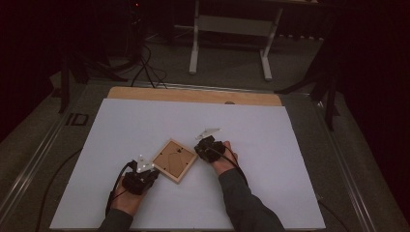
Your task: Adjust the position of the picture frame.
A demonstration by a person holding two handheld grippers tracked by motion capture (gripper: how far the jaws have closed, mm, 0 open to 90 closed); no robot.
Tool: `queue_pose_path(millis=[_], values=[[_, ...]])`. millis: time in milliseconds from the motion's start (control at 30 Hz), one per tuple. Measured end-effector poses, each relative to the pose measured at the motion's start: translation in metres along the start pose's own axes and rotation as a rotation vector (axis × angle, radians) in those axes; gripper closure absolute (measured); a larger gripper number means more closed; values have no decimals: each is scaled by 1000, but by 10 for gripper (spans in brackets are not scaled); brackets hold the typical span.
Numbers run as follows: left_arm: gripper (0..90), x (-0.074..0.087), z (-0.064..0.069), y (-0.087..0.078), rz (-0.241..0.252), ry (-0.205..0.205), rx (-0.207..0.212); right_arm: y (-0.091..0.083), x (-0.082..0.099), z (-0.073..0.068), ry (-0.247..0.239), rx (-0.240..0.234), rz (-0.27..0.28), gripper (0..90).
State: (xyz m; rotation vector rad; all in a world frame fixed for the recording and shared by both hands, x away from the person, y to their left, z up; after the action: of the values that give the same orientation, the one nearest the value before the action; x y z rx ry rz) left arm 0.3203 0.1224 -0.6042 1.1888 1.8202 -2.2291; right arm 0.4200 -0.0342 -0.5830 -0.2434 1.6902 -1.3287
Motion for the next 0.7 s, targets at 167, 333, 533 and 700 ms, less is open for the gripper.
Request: queue_pose_path(millis=[167,333,533,700], values=[[898,-3,5,3,4,5,5,-6,8,-2,-9,11,-11,899],[898,-6,11,7,2,13,10,-10,18,-2,1,9,-15,899],[898,-13,12,11,2,12,13,-14,28,-2,3,7,-15,900],[898,-18,9,14,13,-6,21,-19,35,-3,8,9,-6,900]])
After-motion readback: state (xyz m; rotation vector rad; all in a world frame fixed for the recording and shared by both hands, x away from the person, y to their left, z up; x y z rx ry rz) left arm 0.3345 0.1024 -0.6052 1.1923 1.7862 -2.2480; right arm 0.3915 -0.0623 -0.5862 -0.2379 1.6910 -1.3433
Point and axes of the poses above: each handheld gripper's, and its own axes: y roughly forward along the jaws, x roughly out of its underside, z roughly to its right, the point moved 10 cm from there along y, roughly forward along the jaws, and after that the axes turned 9 degrees about -z, right-handed, at the moved point
